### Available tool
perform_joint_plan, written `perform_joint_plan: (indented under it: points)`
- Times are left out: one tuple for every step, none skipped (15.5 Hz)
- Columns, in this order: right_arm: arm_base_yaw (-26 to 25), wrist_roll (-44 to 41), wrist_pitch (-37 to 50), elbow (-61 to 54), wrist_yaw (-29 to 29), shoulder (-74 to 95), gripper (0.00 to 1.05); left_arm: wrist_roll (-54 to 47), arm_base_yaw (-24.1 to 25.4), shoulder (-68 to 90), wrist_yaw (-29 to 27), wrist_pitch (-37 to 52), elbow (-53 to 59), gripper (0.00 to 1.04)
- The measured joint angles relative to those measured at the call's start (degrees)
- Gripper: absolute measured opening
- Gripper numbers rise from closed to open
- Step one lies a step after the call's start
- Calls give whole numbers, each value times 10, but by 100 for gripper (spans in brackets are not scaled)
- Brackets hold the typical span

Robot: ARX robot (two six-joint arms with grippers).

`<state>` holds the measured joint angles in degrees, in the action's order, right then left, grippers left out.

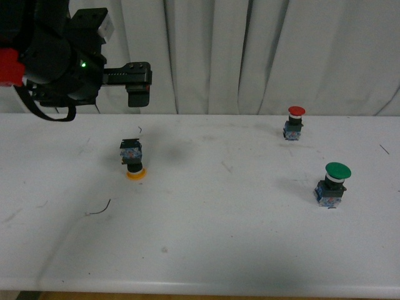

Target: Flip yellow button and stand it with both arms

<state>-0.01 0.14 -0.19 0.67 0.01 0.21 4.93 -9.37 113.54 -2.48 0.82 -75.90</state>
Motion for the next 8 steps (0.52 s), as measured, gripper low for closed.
perform_joint_plan:
  points:
    - [0, 0, 0, 0, 0, 0, 98, 5, -1, 23, 0, -41, -39, 98]
    - [0, 0, 0, 0, 0, 0, 98, 15, 1, 50, -3, -83, -78, 98]
    - [0, 0, 0, 0, 0, 0, 98, 26, 2, 69, -3, -113, -101, 98]
    - [0, 0, 0, 0, 0, 0, 98, 31, 2, 84, -2, -133, -112, 98]
    - [0, 0, 0, 0, 0, 0, 98, 37, 1, 93, -2, -144, -115, 98]
    - [0, 0, 0, 0, 0, 0, 98, 37, -8, 97, 22, -137, -116, 98]
    - [0, 0, 0, 0, 0, 0, 98, 31, -14, 100, 32, -125, -116, 98]
    - [0, 0, 0, 0, 0, 0, 98, 23, -17, 104, 34, -122, -116, 98]
